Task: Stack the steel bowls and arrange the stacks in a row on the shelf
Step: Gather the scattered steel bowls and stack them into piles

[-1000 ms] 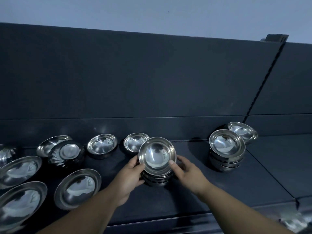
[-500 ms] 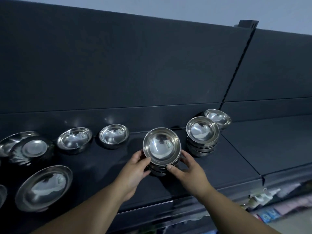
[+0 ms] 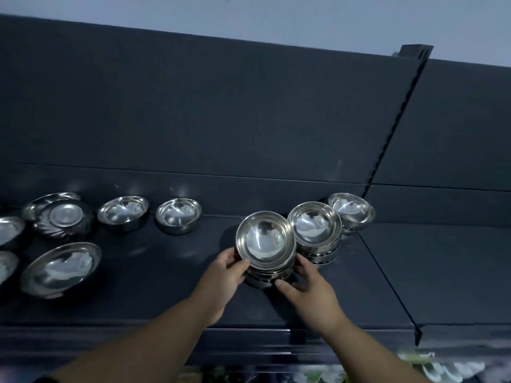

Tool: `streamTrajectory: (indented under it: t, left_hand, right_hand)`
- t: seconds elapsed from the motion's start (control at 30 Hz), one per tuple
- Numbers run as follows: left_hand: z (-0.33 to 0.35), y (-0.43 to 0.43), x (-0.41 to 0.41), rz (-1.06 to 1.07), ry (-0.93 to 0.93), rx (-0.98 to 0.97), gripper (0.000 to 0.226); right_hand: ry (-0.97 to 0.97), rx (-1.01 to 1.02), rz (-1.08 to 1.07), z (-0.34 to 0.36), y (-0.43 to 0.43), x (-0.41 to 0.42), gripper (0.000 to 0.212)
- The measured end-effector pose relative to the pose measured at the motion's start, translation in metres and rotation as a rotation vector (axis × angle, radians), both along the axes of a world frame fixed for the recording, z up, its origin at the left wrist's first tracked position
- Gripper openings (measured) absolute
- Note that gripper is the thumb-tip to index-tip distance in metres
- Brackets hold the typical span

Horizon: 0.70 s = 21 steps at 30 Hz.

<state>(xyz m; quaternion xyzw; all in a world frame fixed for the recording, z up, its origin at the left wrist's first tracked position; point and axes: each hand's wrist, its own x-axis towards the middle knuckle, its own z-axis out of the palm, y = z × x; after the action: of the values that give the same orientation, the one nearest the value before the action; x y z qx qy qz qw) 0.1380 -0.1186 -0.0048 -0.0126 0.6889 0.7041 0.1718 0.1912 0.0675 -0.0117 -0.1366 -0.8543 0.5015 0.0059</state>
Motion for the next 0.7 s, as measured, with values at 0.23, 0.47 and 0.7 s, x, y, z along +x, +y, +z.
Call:
streamTrajectory:
  t: [0.23,0.47,0.7]
  left_hand:
    - [-0.009,-0.027,0.028,-0.043,0.257,-0.63,0.057]
    - [-0.012,-0.111,0.047,-0.022,0.519,-1.115,0.064]
    - [0.004,-0.261,0.062,0.132,0.621,-1.284,0.062]
  right_hand:
    - [-0.094,0.406,0.09,-0.013,-0.012,0.018,0.052]
    - [-0.045,0.558,0.246,-0.01,-0.086,0.026,0.05]
    - [0.001,0.554,0.366,0.006,-0.219,0.007,0.056]
